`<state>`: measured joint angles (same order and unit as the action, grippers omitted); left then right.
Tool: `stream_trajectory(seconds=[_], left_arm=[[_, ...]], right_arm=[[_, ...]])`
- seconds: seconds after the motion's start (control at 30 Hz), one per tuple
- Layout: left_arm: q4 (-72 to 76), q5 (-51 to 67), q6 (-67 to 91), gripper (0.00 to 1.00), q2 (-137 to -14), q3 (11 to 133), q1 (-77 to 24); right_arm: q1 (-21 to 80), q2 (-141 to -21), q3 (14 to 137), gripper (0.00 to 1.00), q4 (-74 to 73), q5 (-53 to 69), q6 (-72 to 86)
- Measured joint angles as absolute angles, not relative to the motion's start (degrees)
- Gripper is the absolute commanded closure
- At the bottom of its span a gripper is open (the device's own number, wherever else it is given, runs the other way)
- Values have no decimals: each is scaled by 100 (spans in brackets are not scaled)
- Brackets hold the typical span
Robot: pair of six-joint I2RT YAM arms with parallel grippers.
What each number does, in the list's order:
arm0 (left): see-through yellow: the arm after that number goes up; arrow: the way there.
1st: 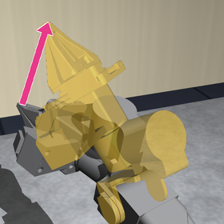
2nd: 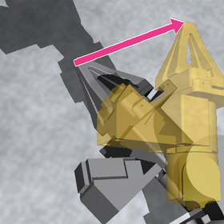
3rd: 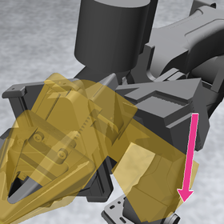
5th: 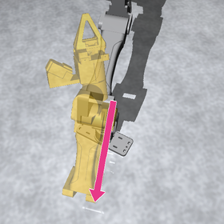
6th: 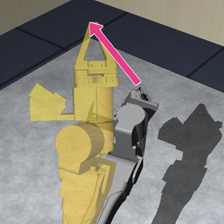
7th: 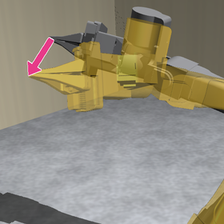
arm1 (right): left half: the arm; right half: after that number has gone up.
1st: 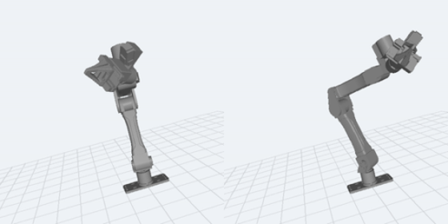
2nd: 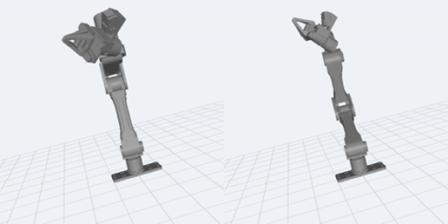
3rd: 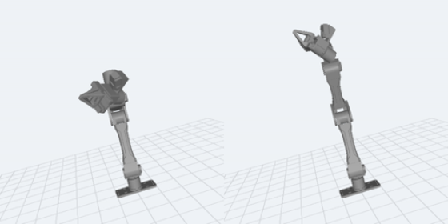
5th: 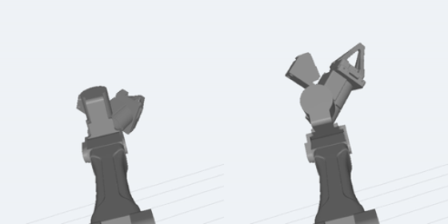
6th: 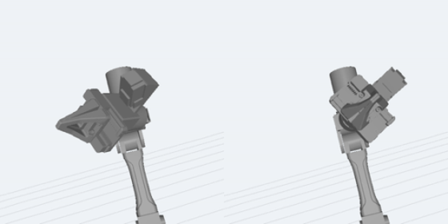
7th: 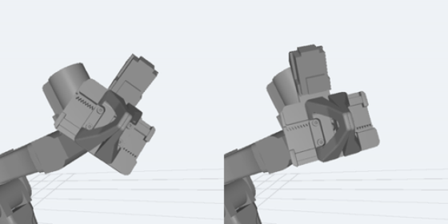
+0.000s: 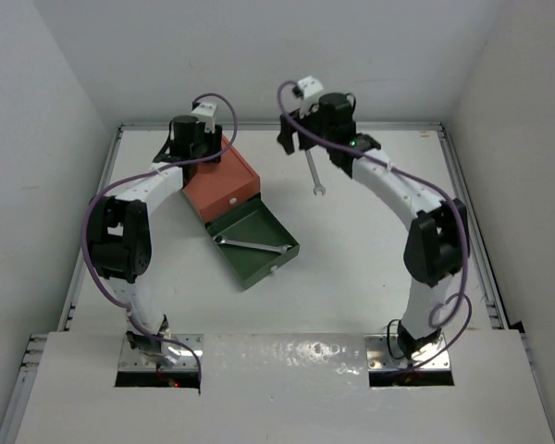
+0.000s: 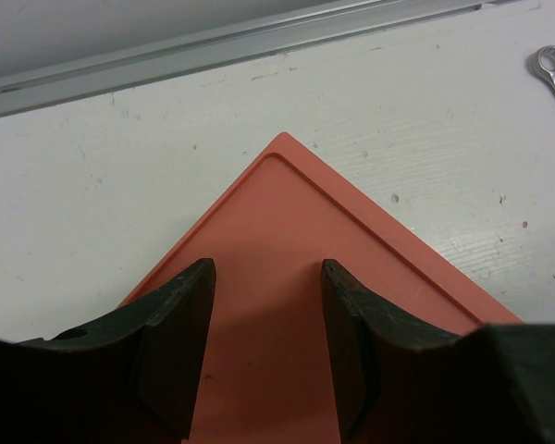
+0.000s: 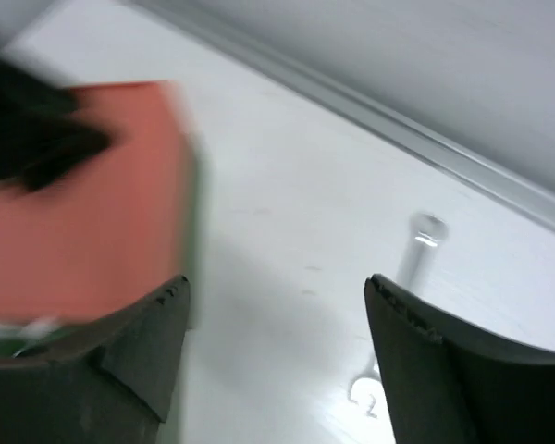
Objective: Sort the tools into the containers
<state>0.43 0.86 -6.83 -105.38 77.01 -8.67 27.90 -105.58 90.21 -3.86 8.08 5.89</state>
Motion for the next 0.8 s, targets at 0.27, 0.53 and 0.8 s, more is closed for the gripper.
stream_trajectory(seconds=[0.27,0.53,0.8], left_arm=[[82,86,-687,53,-10532,7675,-867],[189,84,-687,53,-10510,7599,-867],[228,75,-687,53,-10499,7575,-867]], right_arm=[[2005,-13314,11629,11,-2154,-316,753],[2051,-14440,12070,18,-2897,-711,670],[1900,-14383,11782,100,-2602,-187,932]])
